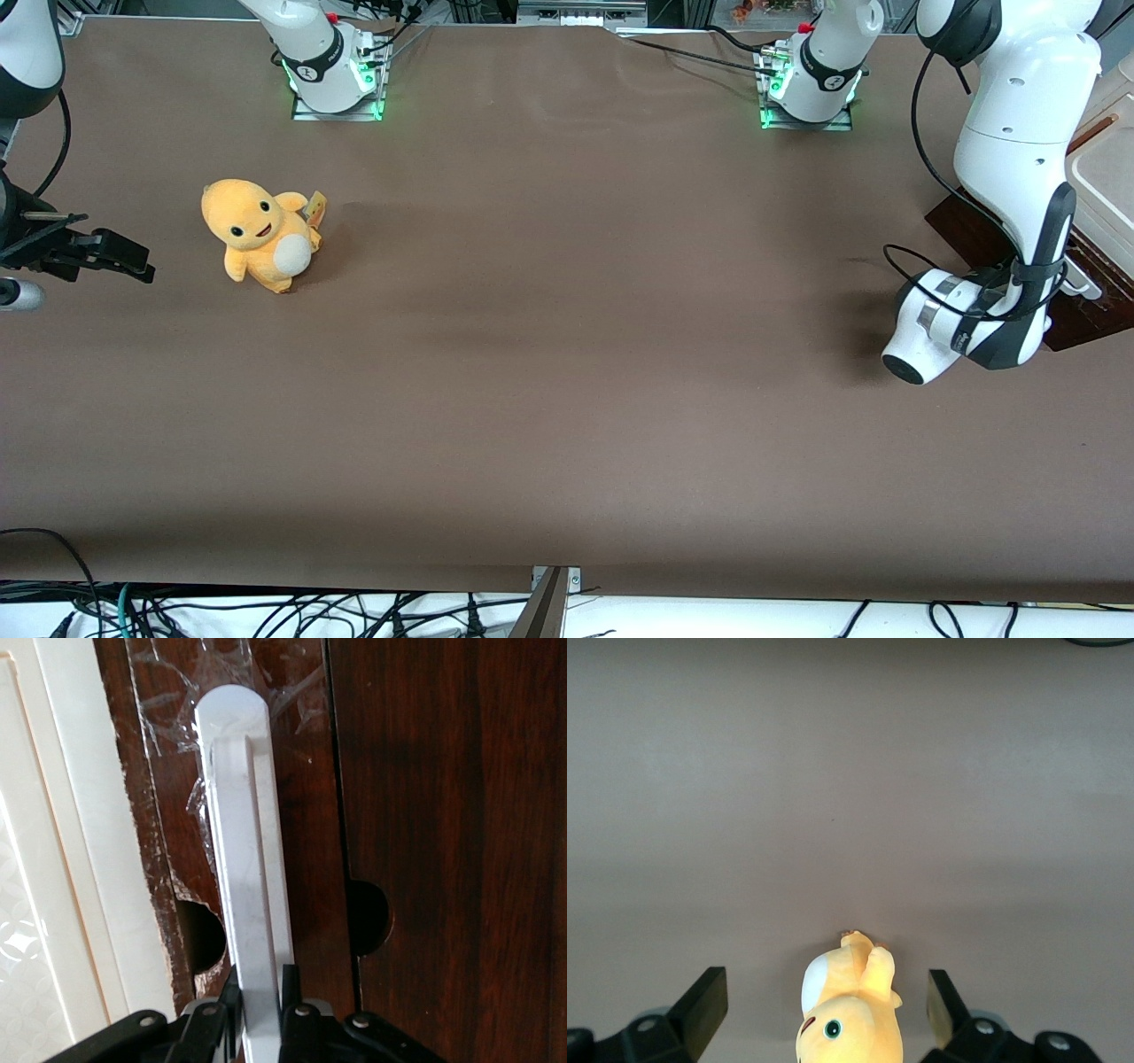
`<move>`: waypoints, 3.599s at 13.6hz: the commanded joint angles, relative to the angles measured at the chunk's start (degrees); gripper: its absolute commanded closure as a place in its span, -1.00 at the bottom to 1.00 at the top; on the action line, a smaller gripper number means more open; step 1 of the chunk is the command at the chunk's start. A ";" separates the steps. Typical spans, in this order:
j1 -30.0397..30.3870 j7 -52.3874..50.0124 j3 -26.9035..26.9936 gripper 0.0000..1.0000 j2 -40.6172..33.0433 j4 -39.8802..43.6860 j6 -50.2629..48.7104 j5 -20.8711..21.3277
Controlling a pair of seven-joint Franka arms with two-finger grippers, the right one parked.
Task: Open lower drawer with left arm only
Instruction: 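Pull the gripped handle outward from the cabinet with the left gripper, then open the left gripper, release the handle and back away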
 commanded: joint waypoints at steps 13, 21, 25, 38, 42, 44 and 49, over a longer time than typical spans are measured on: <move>-7.31 1.19 -0.64 0.92 -0.66 1.52 -2.18 0.55; -8.90 1.46 -0.64 0.93 0.13 2.49 -2.09 0.81; -10.04 1.72 -0.64 0.93 1.63 4.33 -2.09 0.63; -9.86 2.25 -0.64 -1.00 0.93 4.42 -2.18 -1.73; -10.57 4.78 -0.90 -1.00 -2.75 4.59 -2.18 -5.67; -10.57 7.77 -2.57 -1.00 -6.79 4.60 -2.18 -9.37; -10.48 17.24 -6.44 -1.00 -15.32 7.39 -2.09 -21.04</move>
